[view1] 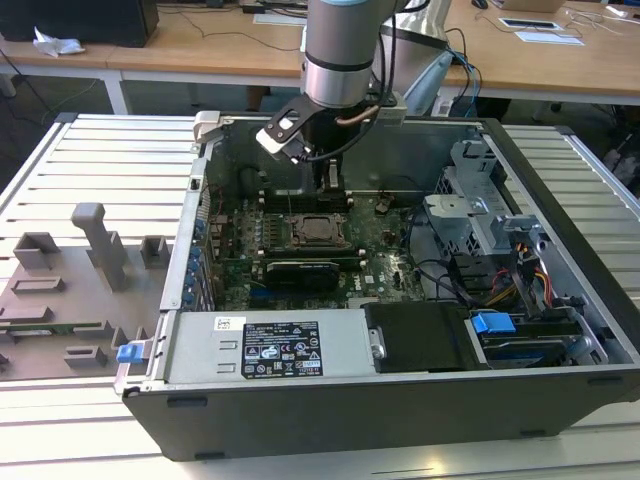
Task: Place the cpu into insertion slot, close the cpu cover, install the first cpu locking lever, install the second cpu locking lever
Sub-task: 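Close the cpu cover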
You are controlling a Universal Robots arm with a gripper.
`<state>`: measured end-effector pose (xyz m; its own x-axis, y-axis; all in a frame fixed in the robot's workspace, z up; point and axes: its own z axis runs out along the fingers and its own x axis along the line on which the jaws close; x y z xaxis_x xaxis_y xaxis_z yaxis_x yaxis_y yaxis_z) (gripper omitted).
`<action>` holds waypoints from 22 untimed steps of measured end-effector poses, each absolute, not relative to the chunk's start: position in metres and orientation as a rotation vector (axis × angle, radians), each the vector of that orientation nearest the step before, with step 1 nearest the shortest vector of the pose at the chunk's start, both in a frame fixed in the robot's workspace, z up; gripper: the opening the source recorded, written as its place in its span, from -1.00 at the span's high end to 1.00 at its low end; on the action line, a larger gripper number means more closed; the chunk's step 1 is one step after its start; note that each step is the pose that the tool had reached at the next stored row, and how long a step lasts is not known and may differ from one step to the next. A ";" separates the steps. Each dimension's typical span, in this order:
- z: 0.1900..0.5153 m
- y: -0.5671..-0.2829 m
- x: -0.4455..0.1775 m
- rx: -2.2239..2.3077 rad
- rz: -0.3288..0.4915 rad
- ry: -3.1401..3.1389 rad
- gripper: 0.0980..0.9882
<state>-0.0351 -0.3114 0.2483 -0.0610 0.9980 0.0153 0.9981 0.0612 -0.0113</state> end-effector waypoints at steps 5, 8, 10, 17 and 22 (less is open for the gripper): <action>0.258 -0.311 -0.035 -2.140 -0.003 -2.274 0.98; 0.265 -0.311 -0.035 -2.140 -0.004 -2.275 0.98; 0.276 -0.311 -0.035 -2.140 -0.003 -2.275 0.98; 0.302 -0.311 -0.035 -2.140 -0.004 -2.275 0.98; 0.302 -0.311 -0.035 -2.140 -0.004 -2.275 0.98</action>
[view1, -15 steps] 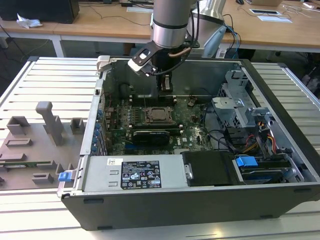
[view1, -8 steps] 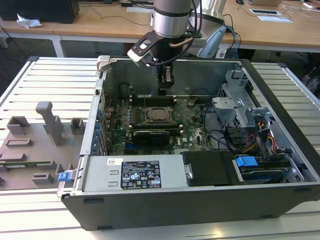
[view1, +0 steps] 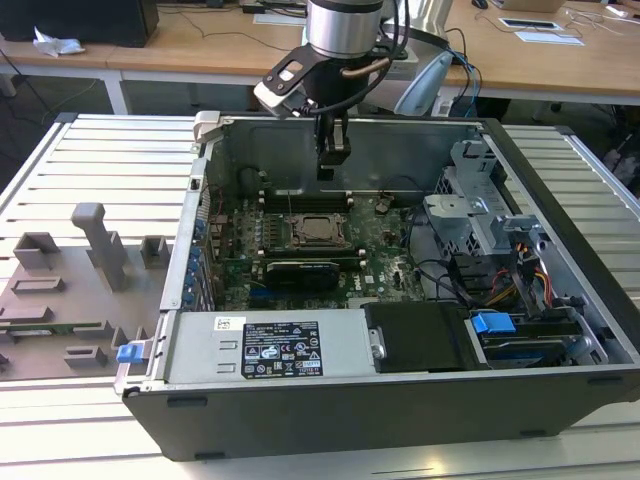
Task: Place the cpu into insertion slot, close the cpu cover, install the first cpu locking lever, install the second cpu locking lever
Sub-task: 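Close the cpu cover, then install the first cpu locking lever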
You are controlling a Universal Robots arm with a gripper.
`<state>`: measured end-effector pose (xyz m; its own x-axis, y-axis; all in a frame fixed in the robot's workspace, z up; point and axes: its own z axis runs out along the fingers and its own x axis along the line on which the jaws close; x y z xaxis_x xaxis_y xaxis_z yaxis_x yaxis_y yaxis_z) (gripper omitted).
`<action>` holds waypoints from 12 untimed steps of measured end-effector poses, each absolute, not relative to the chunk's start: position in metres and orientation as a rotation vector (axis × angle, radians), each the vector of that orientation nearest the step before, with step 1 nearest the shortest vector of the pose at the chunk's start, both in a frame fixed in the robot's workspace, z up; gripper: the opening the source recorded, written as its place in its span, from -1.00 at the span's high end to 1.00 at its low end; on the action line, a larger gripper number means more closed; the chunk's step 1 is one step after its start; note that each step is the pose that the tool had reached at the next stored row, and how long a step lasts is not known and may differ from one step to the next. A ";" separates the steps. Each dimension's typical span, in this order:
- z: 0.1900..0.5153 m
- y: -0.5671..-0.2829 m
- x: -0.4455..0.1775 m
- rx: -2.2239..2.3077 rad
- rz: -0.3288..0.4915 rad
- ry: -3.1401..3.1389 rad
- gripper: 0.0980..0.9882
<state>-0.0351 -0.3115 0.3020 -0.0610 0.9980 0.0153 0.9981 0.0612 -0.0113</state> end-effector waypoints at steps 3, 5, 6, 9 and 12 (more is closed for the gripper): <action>0.302 -0.311 -0.035 -2.140 -0.004 -2.274 0.98; 0.302 -0.311 -0.035 -2.140 -0.004 -2.274 0.98; 0.302 -0.311 -0.035 -2.140 -0.004 -2.274 0.98; 0.302 -0.311 -0.035 -2.139 -0.004 -2.274 0.98; 0.302 -0.311 -0.035 -2.122 -0.003 -2.291 0.98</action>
